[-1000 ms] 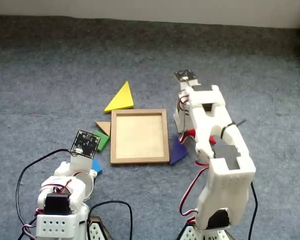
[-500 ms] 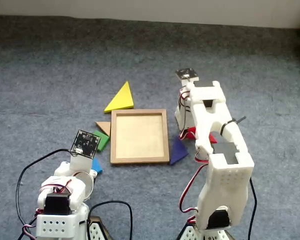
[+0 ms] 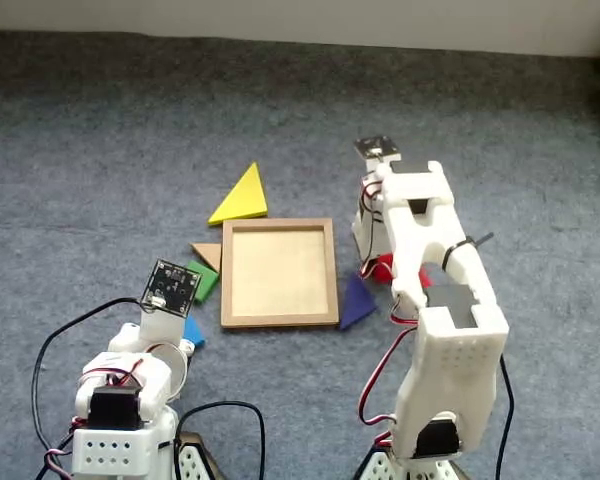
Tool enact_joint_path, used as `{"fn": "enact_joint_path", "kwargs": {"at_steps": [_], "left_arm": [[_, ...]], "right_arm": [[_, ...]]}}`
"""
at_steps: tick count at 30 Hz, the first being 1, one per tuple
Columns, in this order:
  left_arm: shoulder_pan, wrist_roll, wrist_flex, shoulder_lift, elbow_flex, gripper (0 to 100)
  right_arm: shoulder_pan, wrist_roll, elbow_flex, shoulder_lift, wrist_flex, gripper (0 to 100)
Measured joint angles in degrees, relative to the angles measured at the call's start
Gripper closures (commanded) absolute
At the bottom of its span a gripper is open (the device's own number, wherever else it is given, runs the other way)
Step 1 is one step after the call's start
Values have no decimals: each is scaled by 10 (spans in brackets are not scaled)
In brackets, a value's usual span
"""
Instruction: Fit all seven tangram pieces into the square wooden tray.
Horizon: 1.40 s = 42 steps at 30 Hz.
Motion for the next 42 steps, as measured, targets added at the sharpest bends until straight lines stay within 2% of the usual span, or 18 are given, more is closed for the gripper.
{"fn": "enact_joint_path", "kwargs": {"at_steps": [6, 11, 18, 21, 26, 38, 42], "left_arm": [[0, 0, 0, 0, 0, 993], [0, 0, 0, 0, 0, 993], [0, 0, 0, 0, 0, 993], [0, 0, 0, 0, 0, 993], [0, 0, 0, 0, 0, 993], [0, 0, 0, 0, 0, 993], [0, 0, 0, 0, 0, 993]], "right_arm": [[-2, 11, -13, -40, 19, 721], [-2, 25, 64, -139, 8, 721], [-3, 25, 229, -227, -113, 721], [-3, 29, 271, -230, -133, 721], [-4, 66, 274, -231, -140, 717], [-4, 98, 279, -232, -153, 715], [-11, 98, 279, -232, -153, 653]]}}
